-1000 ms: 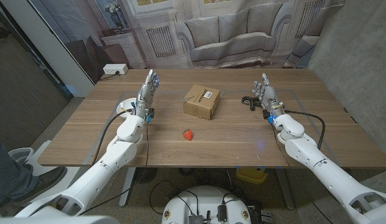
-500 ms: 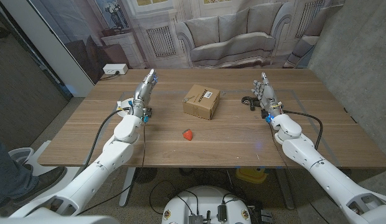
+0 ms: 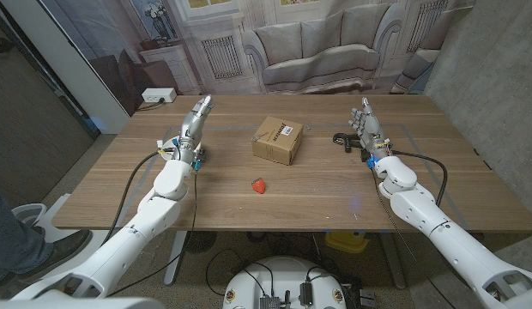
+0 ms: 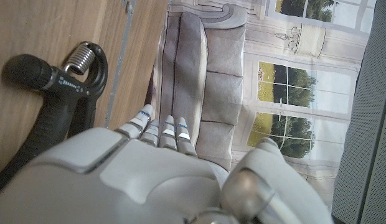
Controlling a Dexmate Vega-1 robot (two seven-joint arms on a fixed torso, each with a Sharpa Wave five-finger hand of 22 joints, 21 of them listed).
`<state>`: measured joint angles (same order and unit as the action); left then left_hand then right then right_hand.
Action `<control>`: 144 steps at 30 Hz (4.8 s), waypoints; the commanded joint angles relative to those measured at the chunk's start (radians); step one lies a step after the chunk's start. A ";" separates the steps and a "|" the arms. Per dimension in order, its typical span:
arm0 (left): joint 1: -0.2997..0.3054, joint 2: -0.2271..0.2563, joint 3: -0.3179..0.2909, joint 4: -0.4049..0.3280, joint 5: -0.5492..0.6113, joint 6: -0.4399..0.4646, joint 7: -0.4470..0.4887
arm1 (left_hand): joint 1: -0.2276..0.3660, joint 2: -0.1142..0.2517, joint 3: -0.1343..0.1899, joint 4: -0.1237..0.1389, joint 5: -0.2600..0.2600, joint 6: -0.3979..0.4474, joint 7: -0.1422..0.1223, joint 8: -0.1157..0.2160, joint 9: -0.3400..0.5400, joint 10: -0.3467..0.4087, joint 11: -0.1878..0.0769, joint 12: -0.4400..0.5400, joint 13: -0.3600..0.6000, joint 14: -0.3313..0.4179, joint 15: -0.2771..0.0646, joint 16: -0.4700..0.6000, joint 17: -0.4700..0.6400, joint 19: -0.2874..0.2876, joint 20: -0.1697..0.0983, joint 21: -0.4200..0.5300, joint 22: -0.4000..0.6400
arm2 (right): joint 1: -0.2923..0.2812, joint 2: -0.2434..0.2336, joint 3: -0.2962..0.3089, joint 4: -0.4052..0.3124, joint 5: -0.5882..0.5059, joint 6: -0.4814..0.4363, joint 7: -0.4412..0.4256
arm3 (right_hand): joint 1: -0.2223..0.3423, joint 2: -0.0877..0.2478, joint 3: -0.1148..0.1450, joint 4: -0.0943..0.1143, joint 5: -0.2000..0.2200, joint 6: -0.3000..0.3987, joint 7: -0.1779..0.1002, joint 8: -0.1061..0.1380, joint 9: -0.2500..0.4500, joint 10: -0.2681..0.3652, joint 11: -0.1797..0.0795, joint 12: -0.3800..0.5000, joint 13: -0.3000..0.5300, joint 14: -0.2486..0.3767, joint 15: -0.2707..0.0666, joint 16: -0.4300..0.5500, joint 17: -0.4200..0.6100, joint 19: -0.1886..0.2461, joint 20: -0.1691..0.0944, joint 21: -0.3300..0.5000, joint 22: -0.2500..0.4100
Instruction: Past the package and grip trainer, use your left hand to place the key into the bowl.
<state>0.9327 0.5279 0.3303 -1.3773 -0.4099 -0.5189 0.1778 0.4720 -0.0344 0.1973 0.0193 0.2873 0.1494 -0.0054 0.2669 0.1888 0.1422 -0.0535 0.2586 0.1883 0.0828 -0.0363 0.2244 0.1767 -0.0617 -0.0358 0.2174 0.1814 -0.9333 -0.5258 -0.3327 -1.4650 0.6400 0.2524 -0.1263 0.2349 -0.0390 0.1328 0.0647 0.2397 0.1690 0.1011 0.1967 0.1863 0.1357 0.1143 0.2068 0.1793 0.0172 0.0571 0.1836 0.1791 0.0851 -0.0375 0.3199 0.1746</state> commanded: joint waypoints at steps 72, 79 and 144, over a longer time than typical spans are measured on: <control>0.012 0.072 0.016 -0.001 0.457 -0.014 0.281 | 0.104 0.019 0.015 -0.053 0.004 0.086 -0.066 -0.007 0.003 0.050 -0.038 -0.021 0.006 0.036 -0.038 -0.026 0.006 0.009 0.008 -0.008 0.000 | -0.152 0.032 0.017 -0.175 -0.040 0.039 -0.146 | 0.008 -0.003 -0.011 -0.012 -0.013 0.045 -0.013 0.009 0.002 0.024 0.000 0.008 0.005 0.021 0.007 0.006 0.003 0.024 0.007 -0.033 0.004; 0.020 0.087 0.013 -0.027 0.510 0.023 0.331 | 0.120 0.018 0.018 -0.063 0.005 0.107 -0.073 -0.004 0.003 0.053 -0.045 -0.024 0.006 0.034 -0.047 -0.029 0.004 0.013 0.008 -0.008 -0.001 | -0.154 0.025 0.026 -0.190 -0.049 0.030 -0.162 | 0.009 -0.002 -0.011 -0.013 -0.014 0.049 -0.014 0.009 0.002 0.025 0.001 0.008 0.005 0.020 0.007 0.006 0.003 0.025 0.007 -0.035 0.004; 0.068 0.215 0.110 -0.217 0.969 0.413 0.661 | 0.341 -0.012 0.043 -0.170 0.040 0.347 -0.118 0.022 0.001 -0.020 -0.051 -0.064 0.005 -0.026 -0.057 -0.046 0.002 0.029 0.006 -0.017 -0.002 | -0.286 -0.018 0.138 -0.373 -0.059 0.013 -0.254 | -0.003 0.002 -0.022 -0.012 -0.024 0.066 -0.021 0.007 0.003 0.032 -0.001 0.009 0.006 0.021 0.007 0.005 0.006 0.032 0.007 -0.059 0.005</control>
<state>1.0124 0.7280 0.4084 -1.5606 0.4773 -0.2213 0.8058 0.7990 -0.0471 0.2390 -0.1440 0.3185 0.4723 -0.1225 0.2785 0.1882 0.1324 -0.1017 0.1933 0.1907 0.0631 -0.0379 0.1774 0.1769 -0.0345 -0.0303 0.2024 0.1770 -1.1805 -0.5412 -0.2254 -1.8125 0.5763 0.2533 -0.3717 0.2333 -0.0348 0.1145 0.0523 0.2164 0.2271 0.0820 0.2002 0.1864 0.1550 0.1125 0.2106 0.1850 0.0348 0.0640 0.1879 0.1789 0.1079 -0.0317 0.2647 0.1743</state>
